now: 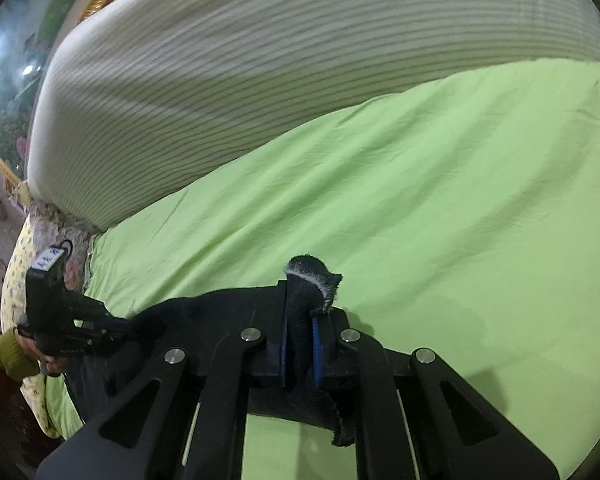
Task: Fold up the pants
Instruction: 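Grasp one pant-leg cuff with the right tool while the left tool grasps the other cuff, then lift both cuffs and lay one leg over the other leg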
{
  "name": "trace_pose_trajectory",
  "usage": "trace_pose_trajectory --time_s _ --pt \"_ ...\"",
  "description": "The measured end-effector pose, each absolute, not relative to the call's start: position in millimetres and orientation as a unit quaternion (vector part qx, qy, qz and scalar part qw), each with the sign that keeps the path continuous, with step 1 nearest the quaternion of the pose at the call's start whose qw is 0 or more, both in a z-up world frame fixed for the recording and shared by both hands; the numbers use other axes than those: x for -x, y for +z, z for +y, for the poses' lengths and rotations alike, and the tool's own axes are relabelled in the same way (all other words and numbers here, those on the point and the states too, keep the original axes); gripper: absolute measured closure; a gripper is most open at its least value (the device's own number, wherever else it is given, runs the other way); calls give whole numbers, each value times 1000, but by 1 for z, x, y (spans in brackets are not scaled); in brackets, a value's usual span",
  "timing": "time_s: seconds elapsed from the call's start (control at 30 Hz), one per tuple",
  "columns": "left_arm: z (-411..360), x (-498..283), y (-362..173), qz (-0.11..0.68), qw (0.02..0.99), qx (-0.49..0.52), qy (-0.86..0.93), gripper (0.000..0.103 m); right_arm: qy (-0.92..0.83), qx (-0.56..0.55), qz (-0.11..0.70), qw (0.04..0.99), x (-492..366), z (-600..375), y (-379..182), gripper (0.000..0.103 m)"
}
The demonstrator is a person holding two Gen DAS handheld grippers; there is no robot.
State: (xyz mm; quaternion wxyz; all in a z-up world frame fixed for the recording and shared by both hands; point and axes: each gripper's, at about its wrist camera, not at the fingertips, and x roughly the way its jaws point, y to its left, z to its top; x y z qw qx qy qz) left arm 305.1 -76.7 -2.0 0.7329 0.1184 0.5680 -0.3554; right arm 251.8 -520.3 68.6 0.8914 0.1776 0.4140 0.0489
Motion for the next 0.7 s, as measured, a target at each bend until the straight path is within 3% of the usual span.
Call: trace_pose_trajectory --time_s 0.6,0.7 --pt "-74 -189 22 556 740 -21 -378 98 129 -234 317 910 -148 -501 65 93" --pt "-68 -172 23 553 744 -10 -375 99 136 -211 331 910 -134 -492 64 93"
